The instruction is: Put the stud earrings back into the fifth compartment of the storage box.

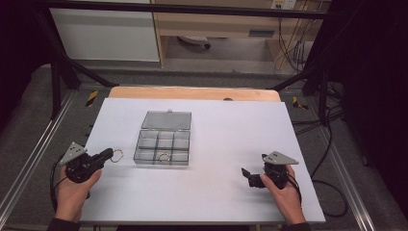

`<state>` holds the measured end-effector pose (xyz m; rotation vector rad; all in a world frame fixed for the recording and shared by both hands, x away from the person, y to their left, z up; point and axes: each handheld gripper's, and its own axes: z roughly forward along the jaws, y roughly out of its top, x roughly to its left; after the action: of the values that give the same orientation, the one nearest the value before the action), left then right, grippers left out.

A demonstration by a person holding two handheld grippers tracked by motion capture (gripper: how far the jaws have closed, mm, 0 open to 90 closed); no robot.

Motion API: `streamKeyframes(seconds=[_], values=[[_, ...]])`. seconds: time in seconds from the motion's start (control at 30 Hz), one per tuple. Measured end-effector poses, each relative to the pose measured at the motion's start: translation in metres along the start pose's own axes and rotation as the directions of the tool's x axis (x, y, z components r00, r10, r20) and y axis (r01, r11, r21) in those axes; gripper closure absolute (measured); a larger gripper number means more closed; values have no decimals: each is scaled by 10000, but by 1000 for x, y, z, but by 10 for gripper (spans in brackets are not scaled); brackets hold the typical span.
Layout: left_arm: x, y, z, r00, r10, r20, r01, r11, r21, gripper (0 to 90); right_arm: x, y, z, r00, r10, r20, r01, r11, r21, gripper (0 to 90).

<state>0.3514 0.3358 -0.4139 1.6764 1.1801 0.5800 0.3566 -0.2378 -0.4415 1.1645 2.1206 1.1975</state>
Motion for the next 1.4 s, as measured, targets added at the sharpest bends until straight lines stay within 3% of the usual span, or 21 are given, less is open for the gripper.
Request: streamKeyframes(seconds=[0.3,0.8,0.97,1.27,1.4], values=[[-7,13,12,9997,16,255,-8,9994,-339,870,1,-1,-2,10000,-57,-49,57,10000,17,25],[-29,66,55,9946,715,757,-678,9964,-506,870,0,-2,1,9999,146,61,-147,9999,74,28],[-38,64,59,9912,985,881,-951,9946,-417,870,-1,-2,0,9997,252,45,-252,9997,23,29],[-48,60,62,9879,1127,1064,-1112,9936,-200,870,1,-2,0,9999,156,52,-156,9999,-5,27],[-54,59,65,9841,1394,1102,-1394,9902,-77,870,0,-2,1,9998,175,-13,-175,9998,-5,26]])
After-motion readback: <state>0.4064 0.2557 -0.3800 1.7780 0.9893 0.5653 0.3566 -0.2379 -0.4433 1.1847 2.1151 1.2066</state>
